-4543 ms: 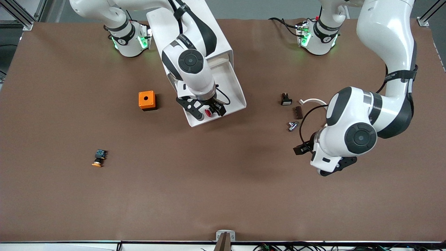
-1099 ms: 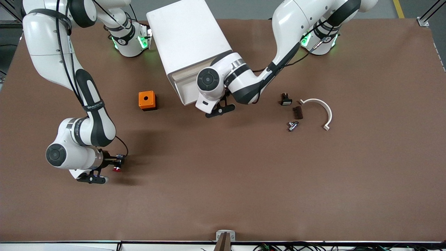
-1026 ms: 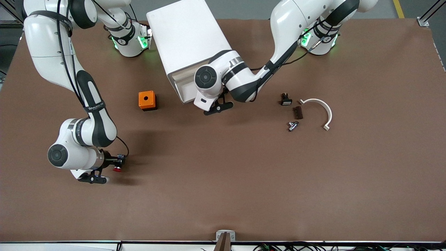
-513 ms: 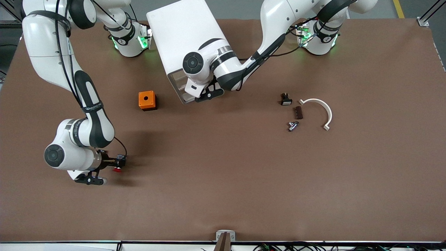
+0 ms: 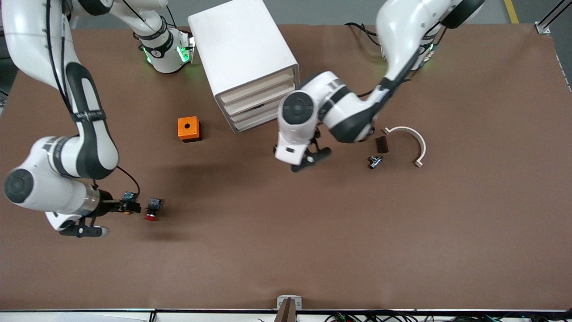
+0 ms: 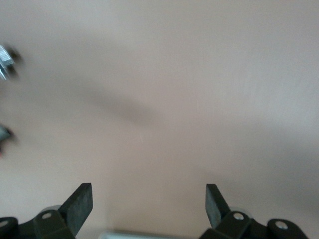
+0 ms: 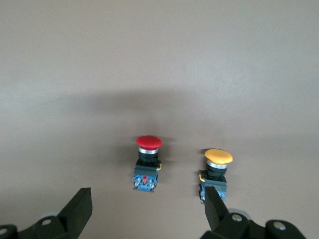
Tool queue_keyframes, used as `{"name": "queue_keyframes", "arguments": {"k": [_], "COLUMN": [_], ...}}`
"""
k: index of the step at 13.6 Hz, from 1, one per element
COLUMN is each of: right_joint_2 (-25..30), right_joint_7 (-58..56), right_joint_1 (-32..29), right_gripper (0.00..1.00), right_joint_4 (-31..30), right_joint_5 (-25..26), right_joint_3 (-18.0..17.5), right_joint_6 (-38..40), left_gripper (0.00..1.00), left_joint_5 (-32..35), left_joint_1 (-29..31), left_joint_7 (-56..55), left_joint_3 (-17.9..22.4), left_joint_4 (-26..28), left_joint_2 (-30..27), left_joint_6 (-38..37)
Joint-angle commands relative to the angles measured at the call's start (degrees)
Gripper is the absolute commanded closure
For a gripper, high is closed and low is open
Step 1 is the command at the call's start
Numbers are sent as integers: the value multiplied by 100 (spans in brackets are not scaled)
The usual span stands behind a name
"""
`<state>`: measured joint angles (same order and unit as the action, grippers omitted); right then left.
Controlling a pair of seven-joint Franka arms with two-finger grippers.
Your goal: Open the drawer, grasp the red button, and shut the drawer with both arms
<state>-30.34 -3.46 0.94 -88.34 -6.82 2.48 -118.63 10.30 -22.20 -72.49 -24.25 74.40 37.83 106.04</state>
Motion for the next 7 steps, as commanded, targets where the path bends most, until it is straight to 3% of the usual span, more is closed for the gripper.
{"name": "queue_keyframes", "arguments": {"k": [1, 7], "right_joint_2": [905, 2030], "right_joint_7": [-471, -252], "right_joint_1": [-173, -393], "right_gripper": [0, 0], "right_joint_4": [-439, -439], "right_joint_5": [41, 76], "right_joint_3": [-90, -90], "right_joint_6": [452, 1596], "left_gripper": [0, 0], "left_joint_5": [139, 139], "left_joint_1": [767, 2069], "left_joint_7": [829, 2667], "left_joint_3": [-36, -62], "left_joint_4": [171, 171], "left_joint_2": [-626, -1523], "left_joint_6": [-83, -970]}}
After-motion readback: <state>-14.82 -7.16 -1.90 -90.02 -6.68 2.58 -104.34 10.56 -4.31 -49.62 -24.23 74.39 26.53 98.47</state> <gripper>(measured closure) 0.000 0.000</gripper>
